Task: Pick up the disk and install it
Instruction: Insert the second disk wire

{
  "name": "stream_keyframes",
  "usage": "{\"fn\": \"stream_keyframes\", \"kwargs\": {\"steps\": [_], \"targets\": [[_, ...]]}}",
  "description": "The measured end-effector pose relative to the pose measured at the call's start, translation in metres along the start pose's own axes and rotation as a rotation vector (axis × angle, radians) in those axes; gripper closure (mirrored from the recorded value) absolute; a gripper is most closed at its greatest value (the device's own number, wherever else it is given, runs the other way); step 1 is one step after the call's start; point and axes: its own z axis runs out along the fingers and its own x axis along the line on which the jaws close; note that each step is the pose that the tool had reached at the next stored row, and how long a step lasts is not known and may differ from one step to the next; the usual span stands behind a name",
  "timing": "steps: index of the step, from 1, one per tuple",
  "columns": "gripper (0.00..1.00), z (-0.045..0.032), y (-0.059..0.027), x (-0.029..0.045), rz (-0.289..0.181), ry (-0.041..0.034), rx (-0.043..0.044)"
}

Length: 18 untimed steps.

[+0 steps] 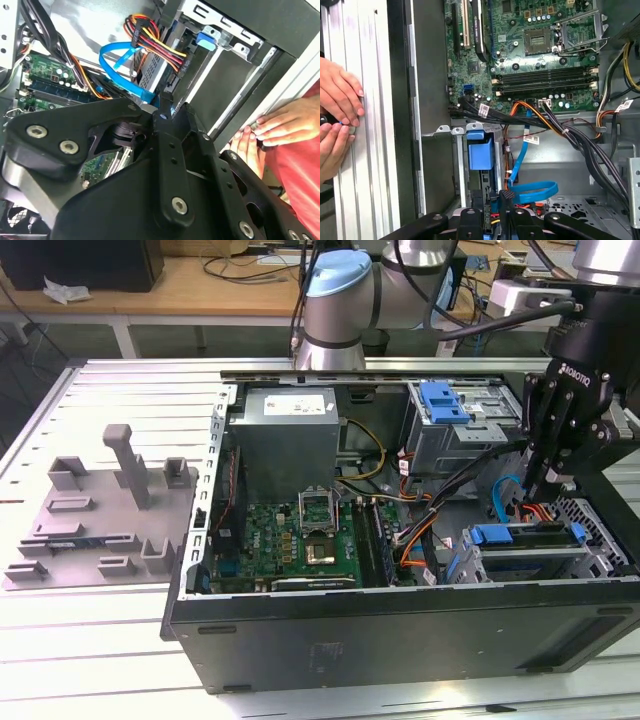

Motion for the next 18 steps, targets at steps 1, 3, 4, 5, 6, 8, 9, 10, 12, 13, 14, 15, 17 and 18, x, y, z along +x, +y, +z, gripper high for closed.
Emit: {"fn": "stream_keyframes", "kwargs": {"steps": [1, 3, 4, 5, 6, 8, 9, 10, 12, 13, 14, 15, 17, 18], "targets": [[0.73, 0.0, 0.0, 0.0001, -0.001, -0.008, 0.0014], [0.73, 0.0001, 0.0, 0.0002, -0.002, -0.0258, 0.0043], [0.73, 0.0002, 0.0, 0.0003, -0.004, -0.0332, 0.0052], [0.73, 0.0004, 0.0003, 0.0003, -0.005, -0.0383, 0.0055], [0.73, 0.0008, 0.0016, 0.0011, -0.006, -0.0397, 0.0056], [0.73, 0.0013, 0.0021, 0.0029, -0.006, -0.0394, 0.0057], [0.73, 0.0015, 0.0021, 0.0036, -0.006, -0.0396, 0.0057], [0.73, 0.0017, 0.0022, 0.0043, -0.006, -0.0397, 0.0057], [0.73, 0.0021, 0.0021, 0.0055, -0.006, -0.0401, 0.0057], [0.73, 0.0022, 0.0021, 0.0059, -0.006, -0.0402, 0.0057], [0.74, 0.0026, 0.0021, 0.0071, -0.006, -0.0416, 0.0057], [0.84, 0.0028, 0.002, 0.008, -0.006, -0.0432, 0.0057], [0.84, 0.0031, 0.002, 0.0091, -0.006, -0.0456, 0.0057], [0.84, 0.0032, 0.0019, 0.0094, -0.006, -0.0463, 0.0057]]}}
